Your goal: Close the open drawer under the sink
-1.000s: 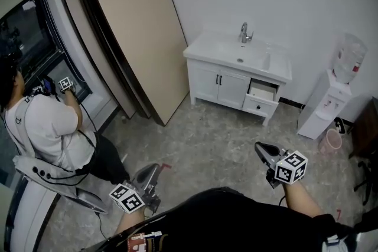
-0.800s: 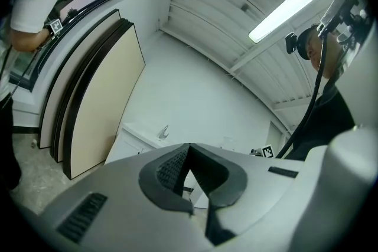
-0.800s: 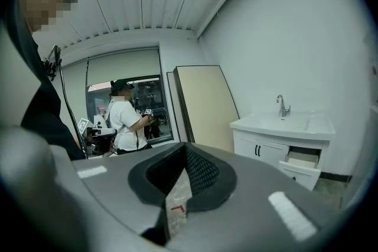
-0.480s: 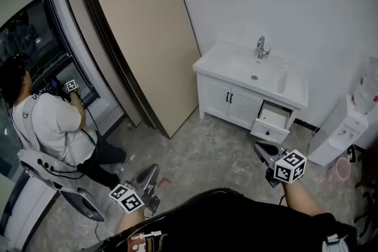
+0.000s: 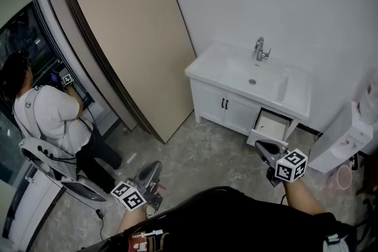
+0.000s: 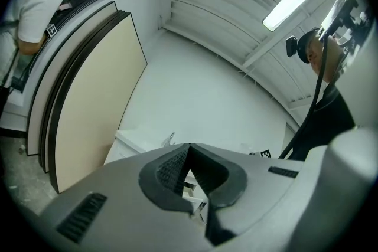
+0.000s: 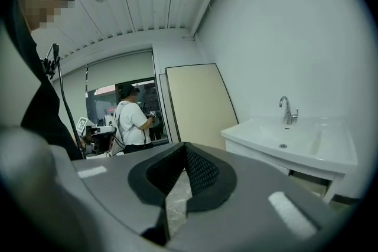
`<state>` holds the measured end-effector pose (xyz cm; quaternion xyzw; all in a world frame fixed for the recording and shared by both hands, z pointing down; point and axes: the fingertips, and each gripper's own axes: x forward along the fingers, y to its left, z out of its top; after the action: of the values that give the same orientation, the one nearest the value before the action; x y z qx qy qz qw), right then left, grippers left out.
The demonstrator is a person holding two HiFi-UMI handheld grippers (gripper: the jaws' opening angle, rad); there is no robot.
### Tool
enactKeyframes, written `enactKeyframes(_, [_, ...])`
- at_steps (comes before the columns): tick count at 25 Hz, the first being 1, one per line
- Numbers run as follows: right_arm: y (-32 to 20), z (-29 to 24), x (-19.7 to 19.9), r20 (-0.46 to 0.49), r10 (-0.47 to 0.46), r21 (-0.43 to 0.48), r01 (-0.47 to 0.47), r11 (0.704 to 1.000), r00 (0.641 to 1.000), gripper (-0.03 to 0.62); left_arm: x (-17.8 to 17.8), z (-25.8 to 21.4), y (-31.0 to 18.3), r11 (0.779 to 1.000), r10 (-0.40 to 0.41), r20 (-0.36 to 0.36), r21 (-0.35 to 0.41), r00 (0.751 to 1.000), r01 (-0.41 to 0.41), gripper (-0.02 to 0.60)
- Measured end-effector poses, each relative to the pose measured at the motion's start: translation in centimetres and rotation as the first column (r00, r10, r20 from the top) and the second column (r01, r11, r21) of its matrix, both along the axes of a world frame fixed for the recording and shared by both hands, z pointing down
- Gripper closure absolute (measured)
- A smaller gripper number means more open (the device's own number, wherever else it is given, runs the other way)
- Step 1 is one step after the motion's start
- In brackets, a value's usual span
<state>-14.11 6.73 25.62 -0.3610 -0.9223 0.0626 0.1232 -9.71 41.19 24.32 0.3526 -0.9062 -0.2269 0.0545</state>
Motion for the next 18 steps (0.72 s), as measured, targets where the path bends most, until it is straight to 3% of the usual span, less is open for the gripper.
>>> enactKeyframes(8, [0.5,1.2,-5.9,-0.023,0.057,0.011,-0.057,0.998,0.998,0.592,-8.0,1.0,0.8,0.999,0.052,-0.011,0.015,0.999,-0.052,0.589])
enactKeyframes(13, [3.1,0.7,-10.9,-0.009,0.125,0.018,-0.125,0.992,0.992,0.592,-14.9,1.4,3.7,0.993,0.105,-0.007,0.054,0.994,-0.105,0.589])
enactKeyframes(18, [7.8,0.1,-16.0,0.001,0.178,0.015,-0.178,0.984,0.984,0.592,-21.5,0.0,8.2,0.985,0.171,0.011,0.024,0.985,-0.171,0.589])
